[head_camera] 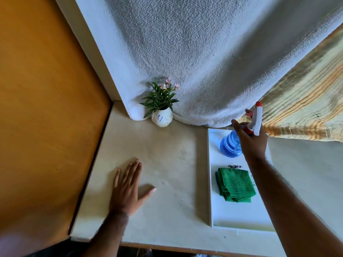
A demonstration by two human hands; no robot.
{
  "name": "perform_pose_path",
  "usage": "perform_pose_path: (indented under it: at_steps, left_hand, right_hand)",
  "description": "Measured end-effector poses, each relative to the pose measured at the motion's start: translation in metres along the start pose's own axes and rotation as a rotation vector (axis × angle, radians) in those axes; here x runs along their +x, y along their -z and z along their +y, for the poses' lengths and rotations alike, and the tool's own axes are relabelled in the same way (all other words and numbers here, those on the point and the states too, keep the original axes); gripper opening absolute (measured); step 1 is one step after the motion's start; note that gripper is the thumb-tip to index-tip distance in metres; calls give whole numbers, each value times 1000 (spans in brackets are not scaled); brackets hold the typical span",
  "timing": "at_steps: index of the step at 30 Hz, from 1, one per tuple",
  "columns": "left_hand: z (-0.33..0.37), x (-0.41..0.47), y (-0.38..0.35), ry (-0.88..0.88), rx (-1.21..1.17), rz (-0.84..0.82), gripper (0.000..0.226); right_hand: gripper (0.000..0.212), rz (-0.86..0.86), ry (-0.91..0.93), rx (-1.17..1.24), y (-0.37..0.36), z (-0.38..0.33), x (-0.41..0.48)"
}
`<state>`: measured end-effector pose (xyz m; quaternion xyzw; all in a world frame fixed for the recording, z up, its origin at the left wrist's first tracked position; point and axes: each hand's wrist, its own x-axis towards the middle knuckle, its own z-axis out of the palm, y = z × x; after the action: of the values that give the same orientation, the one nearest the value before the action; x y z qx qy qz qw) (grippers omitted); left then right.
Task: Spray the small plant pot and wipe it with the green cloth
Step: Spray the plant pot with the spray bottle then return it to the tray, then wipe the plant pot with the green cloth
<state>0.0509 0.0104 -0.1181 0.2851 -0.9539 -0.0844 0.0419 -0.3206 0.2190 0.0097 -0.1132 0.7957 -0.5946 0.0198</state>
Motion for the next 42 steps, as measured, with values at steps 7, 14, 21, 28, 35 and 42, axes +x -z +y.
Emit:
perform_pose_path:
  at_steps: [7, 14, 21, 28, 35, 42]
  left_hand:
    - [3, -1, -1, -1, -18, 51, 102]
    - [3, -1, -2, 2, -17, 52, 103]
    - [3, 0, -3, 2, -17, 44, 102]
    - [1, -1, -6, 7, -39, 45, 103]
    - [0, -2, -7, -5, -50, 57, 103]
    - [-1, -1, -5, 21, -56, 33, 105]
  right_hand:
    - [86, -80, 52, -161, 45, 28, -60]
    - [84, -648, 551, -796, 96, 85, -151]
    - [83, -548, 506, -929, 74, 90, -143]
    - [81, -367, 394, -781, 58, 54, -155]
    - [43, -618, 925, -609, -64, -22, -119]
    - [41, -746, 1261, -742, -164, -46, -54]
